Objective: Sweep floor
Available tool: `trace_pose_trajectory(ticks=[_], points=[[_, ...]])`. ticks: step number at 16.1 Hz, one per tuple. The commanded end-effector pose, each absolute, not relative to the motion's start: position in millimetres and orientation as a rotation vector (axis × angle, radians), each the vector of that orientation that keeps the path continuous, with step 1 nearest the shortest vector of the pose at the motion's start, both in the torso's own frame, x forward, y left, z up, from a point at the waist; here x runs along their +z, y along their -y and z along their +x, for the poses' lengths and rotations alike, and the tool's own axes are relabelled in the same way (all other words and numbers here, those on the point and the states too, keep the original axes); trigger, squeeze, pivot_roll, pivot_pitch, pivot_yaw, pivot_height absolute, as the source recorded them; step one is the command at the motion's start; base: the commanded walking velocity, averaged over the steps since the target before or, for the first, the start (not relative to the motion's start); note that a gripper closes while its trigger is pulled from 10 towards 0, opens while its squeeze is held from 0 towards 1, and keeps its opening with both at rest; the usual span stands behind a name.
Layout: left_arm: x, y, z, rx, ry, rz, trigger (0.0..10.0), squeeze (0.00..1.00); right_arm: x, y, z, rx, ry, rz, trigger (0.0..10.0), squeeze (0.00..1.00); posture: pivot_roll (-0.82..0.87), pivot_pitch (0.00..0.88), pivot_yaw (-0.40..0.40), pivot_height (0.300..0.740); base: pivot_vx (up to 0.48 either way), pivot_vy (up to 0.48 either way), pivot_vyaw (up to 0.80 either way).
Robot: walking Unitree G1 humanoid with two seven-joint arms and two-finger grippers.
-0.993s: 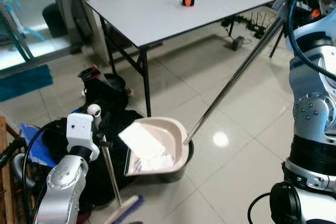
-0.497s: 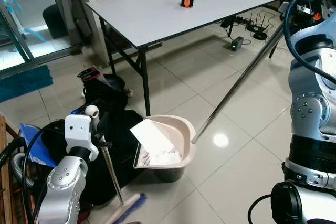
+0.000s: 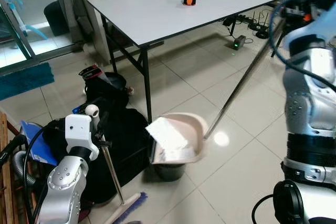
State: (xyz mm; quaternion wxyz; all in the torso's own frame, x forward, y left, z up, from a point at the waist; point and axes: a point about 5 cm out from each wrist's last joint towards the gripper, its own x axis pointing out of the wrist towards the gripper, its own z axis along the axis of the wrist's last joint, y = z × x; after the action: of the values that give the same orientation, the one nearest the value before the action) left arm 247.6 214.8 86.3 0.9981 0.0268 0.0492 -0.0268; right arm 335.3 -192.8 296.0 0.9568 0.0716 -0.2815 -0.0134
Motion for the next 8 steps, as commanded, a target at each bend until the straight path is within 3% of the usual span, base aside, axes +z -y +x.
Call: trace_pose_trajectory(ticks=[1,8], points=[[96.9,-215.0,249.2,-0.054,-0.063,0.078,10.0,0.0,314.2,186.1,334.3,-0.004,0.664,0.124,10.0,0.0,0.07,0.0,0.02,0.74,0.0,0.0,0.0],[93.3,-214.9,230.5,-0.038,-0.082,0.099,10.0,0.0,299.6,154.2,337.8,0.081,0.729,-0.039,10.0,0.0,0.1,0.0,0.011,0.74,0.0,0.0,0.0]])
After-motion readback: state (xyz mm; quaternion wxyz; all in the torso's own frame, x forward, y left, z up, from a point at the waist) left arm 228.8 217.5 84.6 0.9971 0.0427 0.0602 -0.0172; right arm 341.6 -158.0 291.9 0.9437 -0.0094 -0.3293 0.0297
